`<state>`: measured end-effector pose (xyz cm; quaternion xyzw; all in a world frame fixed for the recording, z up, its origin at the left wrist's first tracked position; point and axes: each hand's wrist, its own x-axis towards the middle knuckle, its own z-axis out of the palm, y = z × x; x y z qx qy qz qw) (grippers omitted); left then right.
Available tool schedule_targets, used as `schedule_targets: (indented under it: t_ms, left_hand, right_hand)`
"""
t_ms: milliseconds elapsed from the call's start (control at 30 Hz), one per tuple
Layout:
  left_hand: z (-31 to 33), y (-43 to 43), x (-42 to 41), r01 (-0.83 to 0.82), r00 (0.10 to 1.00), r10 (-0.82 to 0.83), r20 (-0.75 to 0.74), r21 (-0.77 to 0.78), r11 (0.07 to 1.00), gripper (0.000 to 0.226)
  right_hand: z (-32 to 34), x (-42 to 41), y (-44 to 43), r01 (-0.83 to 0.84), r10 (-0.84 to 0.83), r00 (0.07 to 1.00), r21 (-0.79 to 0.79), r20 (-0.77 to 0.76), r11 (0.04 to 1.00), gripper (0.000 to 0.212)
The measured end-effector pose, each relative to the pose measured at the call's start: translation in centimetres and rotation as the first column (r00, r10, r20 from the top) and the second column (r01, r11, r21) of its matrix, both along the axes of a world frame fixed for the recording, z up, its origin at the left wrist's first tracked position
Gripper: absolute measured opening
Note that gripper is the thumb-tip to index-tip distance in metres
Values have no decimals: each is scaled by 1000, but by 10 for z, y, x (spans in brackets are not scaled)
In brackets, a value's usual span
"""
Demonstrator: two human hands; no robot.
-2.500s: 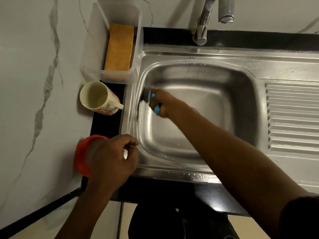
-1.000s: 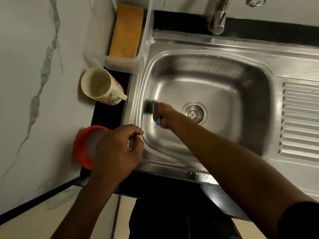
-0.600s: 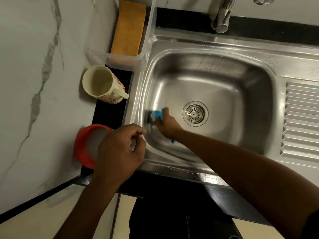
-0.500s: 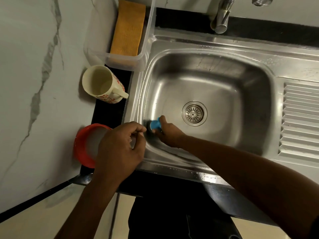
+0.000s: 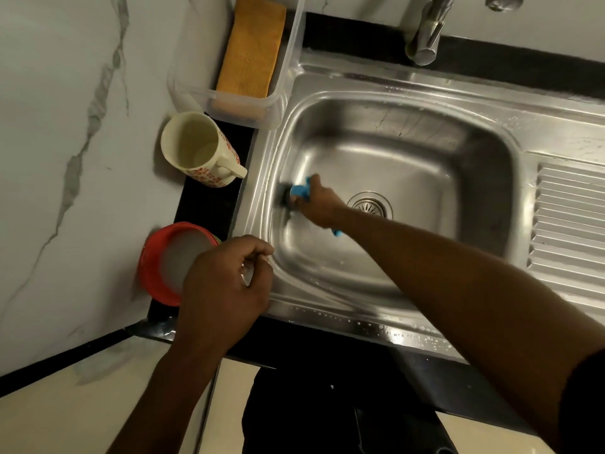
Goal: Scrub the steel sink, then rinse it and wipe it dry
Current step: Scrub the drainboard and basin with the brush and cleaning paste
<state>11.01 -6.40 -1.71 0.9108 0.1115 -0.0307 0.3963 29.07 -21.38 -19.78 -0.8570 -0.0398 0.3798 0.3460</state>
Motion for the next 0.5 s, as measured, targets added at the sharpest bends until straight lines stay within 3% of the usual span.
schedule_targets:
  t_ms: [133, 233, 300, 400, 500]
  left_hand:
    - [1, -4, 0, 16, 1000, -16, 18, 15, 1000, 12]
    - [3, -6, -1, 28, 999, -29, 22, 20, 999, 15]
    - [5, -6, -3, 18, 1000, -18, 20, 18, 1000, 16]
    - [4, -4, -6, -5, 1000, 4, 29, 32, 999, 16]
    - [5, -3, -8, -21, 999, 20, 29, 30, 999, 17]
  right_hand:
    - [-9, -50, -8, -191, 192, 973, 23, -131, 981, 66]
    - [3, -61, -15, -85, 123, 917, 116, -379, 990, 67]
    - [11, -64, -22, 1, 82, 868, 166, -490, 986, 56]
    - [35, -61, -35, 97, 112, 794, 306, -597, 947, 33]
    - [57, -51, -43, 112, 202, 745, 419, -636, 901, 28]
